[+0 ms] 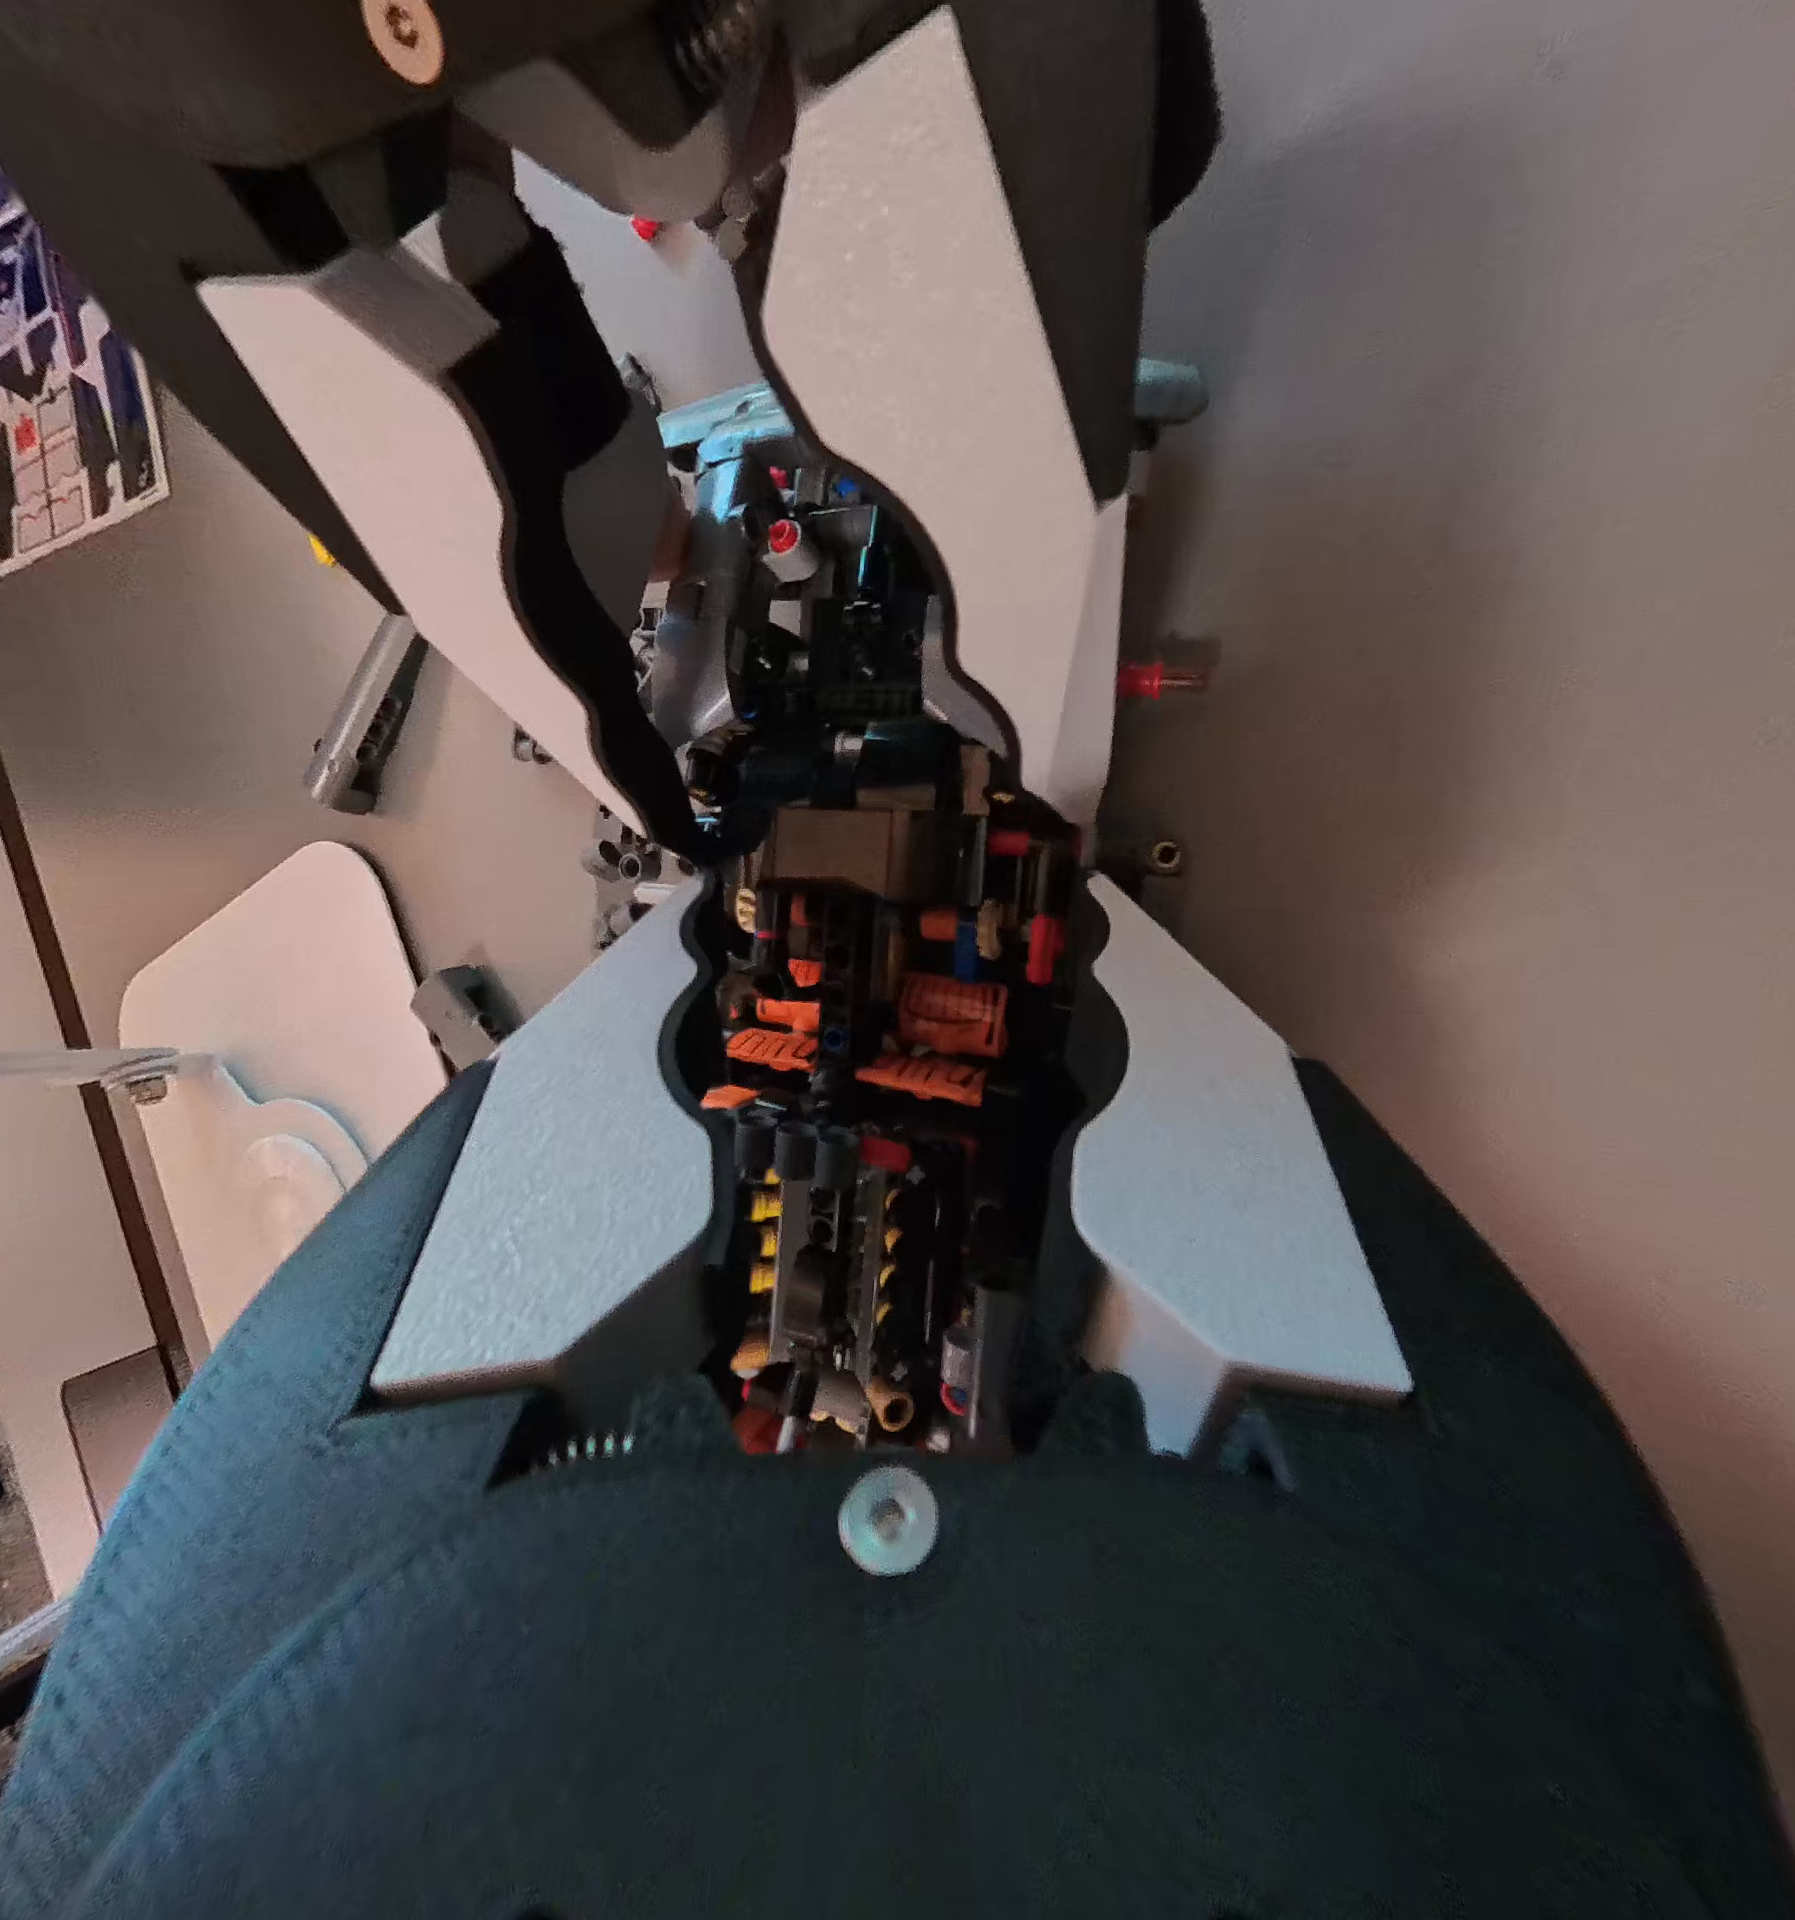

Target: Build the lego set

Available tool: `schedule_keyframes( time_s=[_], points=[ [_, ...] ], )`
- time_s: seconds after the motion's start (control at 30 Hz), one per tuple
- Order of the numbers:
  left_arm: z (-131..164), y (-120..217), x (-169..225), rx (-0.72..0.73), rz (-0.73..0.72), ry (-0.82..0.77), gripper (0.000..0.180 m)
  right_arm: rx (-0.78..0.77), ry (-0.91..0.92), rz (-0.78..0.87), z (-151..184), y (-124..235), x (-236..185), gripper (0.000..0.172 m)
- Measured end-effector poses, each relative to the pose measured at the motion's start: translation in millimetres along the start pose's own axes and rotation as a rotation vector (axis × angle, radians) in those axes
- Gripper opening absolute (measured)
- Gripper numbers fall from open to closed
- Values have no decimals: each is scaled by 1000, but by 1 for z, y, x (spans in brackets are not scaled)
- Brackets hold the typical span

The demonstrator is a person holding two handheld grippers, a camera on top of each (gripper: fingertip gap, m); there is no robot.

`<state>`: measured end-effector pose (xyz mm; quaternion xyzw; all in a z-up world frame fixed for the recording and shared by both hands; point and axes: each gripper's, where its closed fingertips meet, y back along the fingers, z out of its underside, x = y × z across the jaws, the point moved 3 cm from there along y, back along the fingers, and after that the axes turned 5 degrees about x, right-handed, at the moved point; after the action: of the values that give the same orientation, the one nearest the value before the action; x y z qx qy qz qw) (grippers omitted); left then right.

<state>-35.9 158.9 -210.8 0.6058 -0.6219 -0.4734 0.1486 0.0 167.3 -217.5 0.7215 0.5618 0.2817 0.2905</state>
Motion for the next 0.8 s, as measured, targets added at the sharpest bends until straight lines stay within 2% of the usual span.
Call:
schedule_keyframes(
  time_s=[0.07, 0.23, 0.8],
  points=[
    [0, 0, -2, 1, 10, 8, 68, 4, 0, -2, 0, 0, 0, 74],
    [0, -1, 0, 4, 58, 2, 60, 9, 0, -5, -1, 0, -1, 74],
    [0, -2, -2, -28, 112, -12, 58, 12, -5, -5, -2, 0, -1, 73]
  ],
)
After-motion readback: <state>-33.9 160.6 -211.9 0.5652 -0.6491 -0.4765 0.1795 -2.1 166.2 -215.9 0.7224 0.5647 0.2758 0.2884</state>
